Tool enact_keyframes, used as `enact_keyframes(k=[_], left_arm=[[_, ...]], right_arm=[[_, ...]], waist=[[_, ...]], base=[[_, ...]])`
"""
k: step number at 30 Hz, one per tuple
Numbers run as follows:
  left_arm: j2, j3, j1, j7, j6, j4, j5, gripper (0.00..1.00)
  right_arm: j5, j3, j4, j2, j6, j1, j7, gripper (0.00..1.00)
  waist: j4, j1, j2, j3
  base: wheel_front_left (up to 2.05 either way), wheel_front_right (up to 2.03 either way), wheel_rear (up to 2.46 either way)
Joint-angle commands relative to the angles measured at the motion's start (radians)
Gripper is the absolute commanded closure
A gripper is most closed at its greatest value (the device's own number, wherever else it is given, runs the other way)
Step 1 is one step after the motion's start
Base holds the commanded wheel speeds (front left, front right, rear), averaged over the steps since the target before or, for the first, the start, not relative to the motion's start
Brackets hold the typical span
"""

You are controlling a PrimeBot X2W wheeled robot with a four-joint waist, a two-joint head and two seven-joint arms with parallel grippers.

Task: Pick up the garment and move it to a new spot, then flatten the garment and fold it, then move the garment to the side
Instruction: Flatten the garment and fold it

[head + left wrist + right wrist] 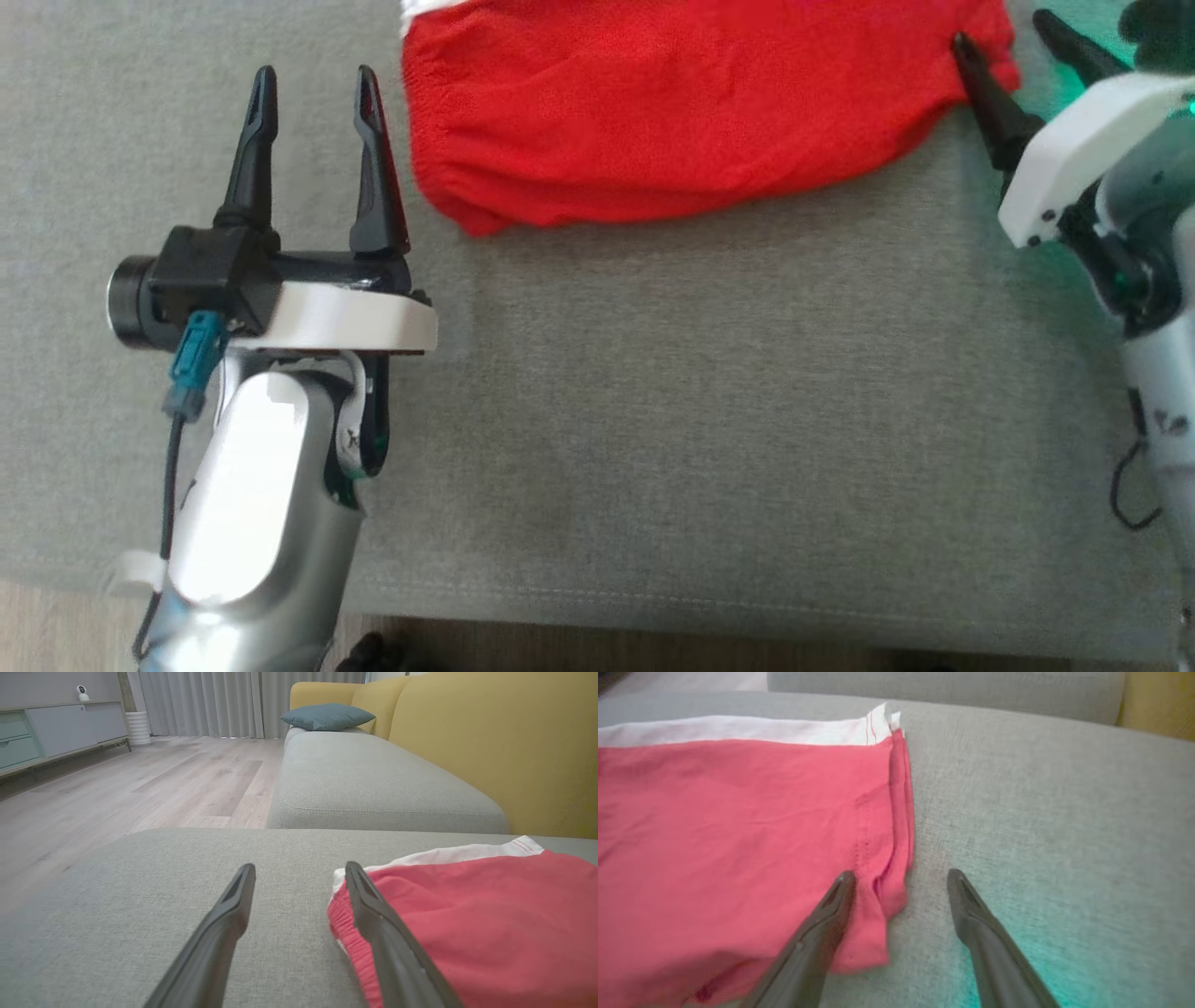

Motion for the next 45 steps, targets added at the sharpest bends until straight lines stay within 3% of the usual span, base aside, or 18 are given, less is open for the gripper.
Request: enact_keyframes(k=[1,4,6,7,14,22,29,40,45], left_arm=[[0.011,0.035,-0.017,-0.005,-0.003,-0.029,0.013,0.0],[0.005,0.045,-0.012,-0.005,-0.005,-0.029,0.017,0.0],[0.002,0.053,-0.007,-0.005,-0.006,-0.031,0.02,0.0],[0.001,0.057,-0.004,-0.005,-0.007,-0.032,0.022,0.0],[-0.001,0.076,0.016,-0.005,-0.013,-0.036,0.036,0.0],[-0.002,0.094,0.07,-0.005,-0.02,-0.023,0.042,0.0],[0.004,0.097,0.13,-0.005,-0.027,-0.009,0.043,0.0],[0.001,0.077,0.16,-0.005,-0.035,0.006,0.038,0.0],[-0.002,0.069,0.161,-0.005,-0.037,0.011,0.036,0.0]], right_arm=[[0.019,0.018,-0.01,-0.009,0.003,-0.016,0.029,0.0],[0.034,0.026,0.026,0.0,0.003,-0.03,0.077,0.0],[0.045,0.033,0.037,0.008,0.003,-0.033,0.095,0.73],[0.052,0.035,0.042,0.012,0.003,-0.03,0.104,1.0],[0.078,0.025,0.016,0.039,0.003,0.022,0.071,1.0],[0.08,-0.055,-0.075,0.103,0.003,0.216,-0.067,1.0],[0.077,-0.116,-0.079,0.144,0.003,0.337,-0.117,1.0],[0.072,-0.134,-0.016,0.15,0.003,0.335,-0.15,1.0],[0.058,-0.062,-0.04,0.155,0.003,0.265,-0.152,1.0]], waist=[[0.014,0.0,0.0,0.01],[0.016,0.0,0.0,0.008],[0.015,0.0,0.0,0.005],[0.013,0.0,0.0,0.004],[-0.005,0.0,0.0,-0.025],[-0.048,0.0,0.0,-0.111],[-0.079,0.0,0.0,-0.174],[-0.07,0.0,0.0,-0.215],[-0.057,0.0,0.0,-0.236]], base=[[0.0,0.0,0.0],[0.0,0.0,0.0],[0.0,0.0,0.0],[0.0,0.0,0.0],[0.0,0.0,0.0],[0.0,0.0,0.0],[0.0,0.0,0.0],[0.0,0.0,0.0],[0.0,0.0,0.0]])
